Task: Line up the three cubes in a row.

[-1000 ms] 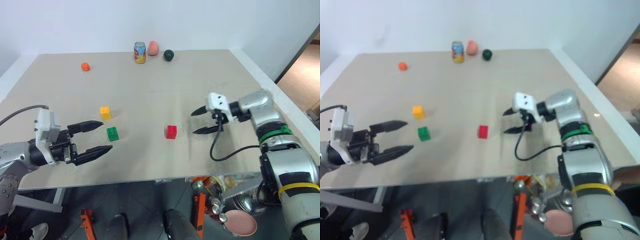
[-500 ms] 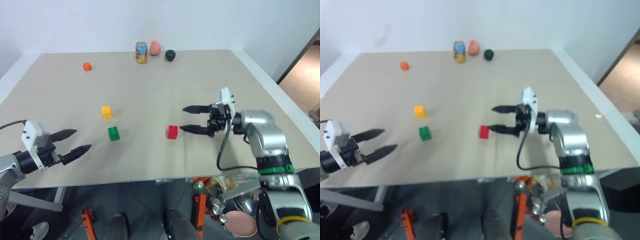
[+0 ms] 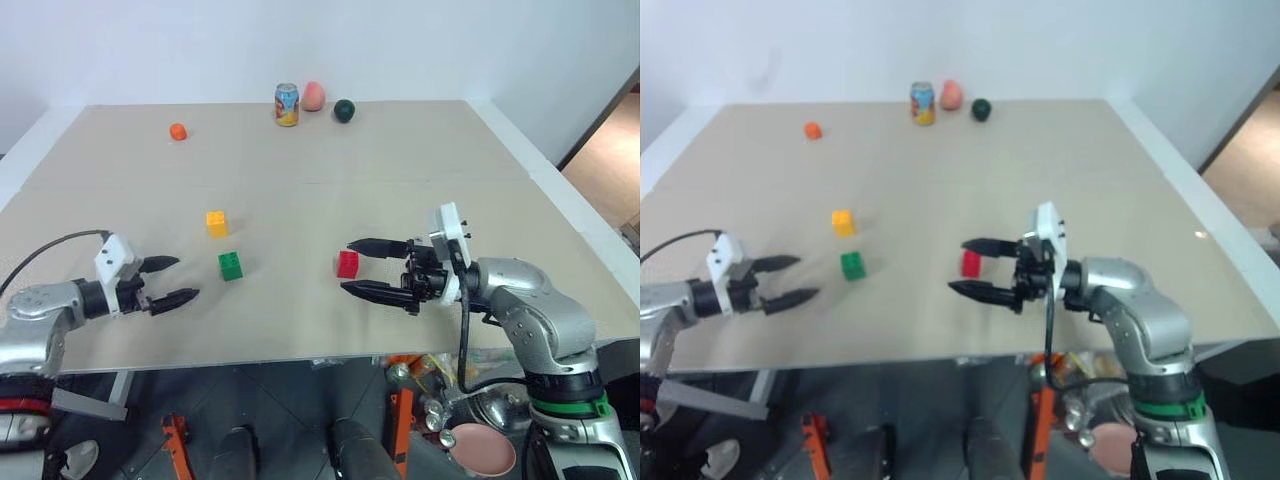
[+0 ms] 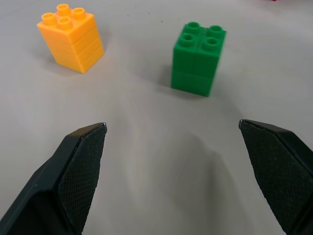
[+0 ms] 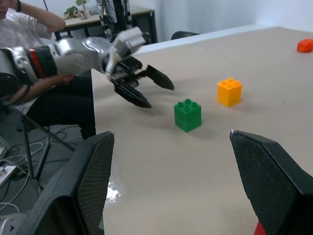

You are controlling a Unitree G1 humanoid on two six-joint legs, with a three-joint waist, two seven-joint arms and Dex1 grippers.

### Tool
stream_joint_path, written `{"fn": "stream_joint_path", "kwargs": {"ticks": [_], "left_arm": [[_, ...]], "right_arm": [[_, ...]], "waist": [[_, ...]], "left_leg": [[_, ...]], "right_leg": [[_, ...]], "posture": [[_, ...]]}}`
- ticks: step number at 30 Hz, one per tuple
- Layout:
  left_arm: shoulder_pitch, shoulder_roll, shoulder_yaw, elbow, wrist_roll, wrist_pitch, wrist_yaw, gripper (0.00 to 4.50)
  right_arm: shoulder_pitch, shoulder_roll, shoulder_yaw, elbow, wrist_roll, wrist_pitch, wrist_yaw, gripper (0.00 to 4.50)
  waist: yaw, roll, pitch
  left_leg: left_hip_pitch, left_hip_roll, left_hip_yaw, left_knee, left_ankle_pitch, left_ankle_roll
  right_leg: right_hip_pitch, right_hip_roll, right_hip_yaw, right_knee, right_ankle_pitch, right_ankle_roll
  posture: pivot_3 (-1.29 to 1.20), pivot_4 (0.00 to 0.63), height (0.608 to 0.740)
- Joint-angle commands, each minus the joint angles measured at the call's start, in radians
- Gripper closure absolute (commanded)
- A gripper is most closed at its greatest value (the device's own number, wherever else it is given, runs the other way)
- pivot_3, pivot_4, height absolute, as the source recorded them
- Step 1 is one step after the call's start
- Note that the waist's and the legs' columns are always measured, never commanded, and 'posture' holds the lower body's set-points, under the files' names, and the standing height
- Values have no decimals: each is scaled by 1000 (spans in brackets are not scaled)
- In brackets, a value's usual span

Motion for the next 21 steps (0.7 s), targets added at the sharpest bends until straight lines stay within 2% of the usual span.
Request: {"fn": "stream_joint_path", "kwargs": {"ticks": [1, 14, 20, 21], "left_arm": [[-66, -24, -31, 78, 31, -60, -38, 0], [-270, -132, -96, 369, 115, -166, -77, 0], [-320, -164, -102, 430, 130, -177, -106, 0], [-321, -168, -103, 431, 132, -177, -113, 257]], "right_arm": [[19, -13, -34, -80, 47, 13, -37, 612], [48, -41, -30, -109, 66, 3, -98, 612], [50, -41, -23, -107, 62, -2, -112, 612], [51, -41, -24, -107, 61, -3, -113, 590]], "waist": [[1, 0, 0], [2, -1, -1], [2, -1, -1], [2, -1, -1]], "left_leg": [[-1, 0, 0, 0, 0, 0], [-4, 0, -1, 2, 0, 1], [-4, 0, -1, 2, 0, 1], [-4, 0, -1, 2, 0, 1]], "right_leg": [[-1, 0, 0, 0, 0, 0], [-3, 1, 0, 1, 1, 1], [-3, 1, 0, 1, 1, 2], [-3, 1, 0, 1, 1, 2]], "posture": [[0, 150, 740], [0, 150, 740], [0, 150, 740], [0, 150, 740]]}}
